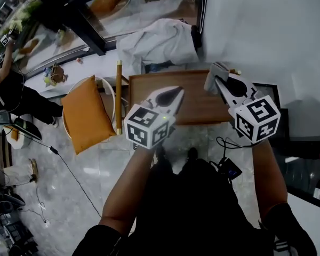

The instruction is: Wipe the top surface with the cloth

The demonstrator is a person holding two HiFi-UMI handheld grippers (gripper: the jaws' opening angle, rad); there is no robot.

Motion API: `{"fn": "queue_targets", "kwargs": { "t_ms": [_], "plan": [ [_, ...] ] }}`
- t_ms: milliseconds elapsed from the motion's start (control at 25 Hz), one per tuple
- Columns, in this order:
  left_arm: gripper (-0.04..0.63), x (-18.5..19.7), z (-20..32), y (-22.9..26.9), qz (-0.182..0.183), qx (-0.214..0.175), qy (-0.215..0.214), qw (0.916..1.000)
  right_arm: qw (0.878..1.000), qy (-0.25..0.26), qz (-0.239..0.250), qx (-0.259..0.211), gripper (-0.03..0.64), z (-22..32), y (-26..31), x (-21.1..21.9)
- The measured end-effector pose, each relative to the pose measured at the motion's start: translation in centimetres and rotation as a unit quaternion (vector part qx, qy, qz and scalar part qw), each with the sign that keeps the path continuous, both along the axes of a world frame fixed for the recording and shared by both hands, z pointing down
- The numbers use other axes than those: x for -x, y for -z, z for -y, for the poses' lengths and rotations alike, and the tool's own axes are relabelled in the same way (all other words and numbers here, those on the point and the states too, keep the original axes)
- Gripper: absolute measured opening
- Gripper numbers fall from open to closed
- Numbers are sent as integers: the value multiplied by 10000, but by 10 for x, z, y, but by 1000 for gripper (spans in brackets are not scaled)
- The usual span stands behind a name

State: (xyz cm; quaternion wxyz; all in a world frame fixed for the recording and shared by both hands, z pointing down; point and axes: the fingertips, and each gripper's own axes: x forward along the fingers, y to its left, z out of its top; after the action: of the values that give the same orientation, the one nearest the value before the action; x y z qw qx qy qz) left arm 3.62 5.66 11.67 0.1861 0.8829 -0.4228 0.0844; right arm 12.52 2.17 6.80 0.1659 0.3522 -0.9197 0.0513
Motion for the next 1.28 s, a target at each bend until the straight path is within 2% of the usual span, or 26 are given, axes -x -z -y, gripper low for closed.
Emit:
{"fn": "queue_targets", "kwargs": {
  "t_ms": [200, 360, 480, 680, 1000, 1280],
  "plan": [
    [11, 13, -15, 51, 1, -530, 111, 9985, 9970, -135, 489, -585, 37, -7, 73, -23],
    [11, 13, -29, 82, -451, -743, 39, 9962, 9930, -240, 717, -908, 37, -12, 108, -47],
    [11, 7, -42, 97, -502, -916, -27, 9945, 9923, -343, 733, -934, 37, -18, 110, -69],
    [11, 5, -59, 119, -529, -1236, 35, 9909, 9912, -318, 1062, -731, 37, -30, 107, -94],
    [11, 17, -89, 109, -560, -1108, 146, 9922, 9860, -83, 1580, -534, 37, -64, 100, -102],
    [11, 43, -140, 104, -847, -1229, 117, 9887, 9871, 12, 1383, -807, 37, -122, 107, -73]
  ]
}}
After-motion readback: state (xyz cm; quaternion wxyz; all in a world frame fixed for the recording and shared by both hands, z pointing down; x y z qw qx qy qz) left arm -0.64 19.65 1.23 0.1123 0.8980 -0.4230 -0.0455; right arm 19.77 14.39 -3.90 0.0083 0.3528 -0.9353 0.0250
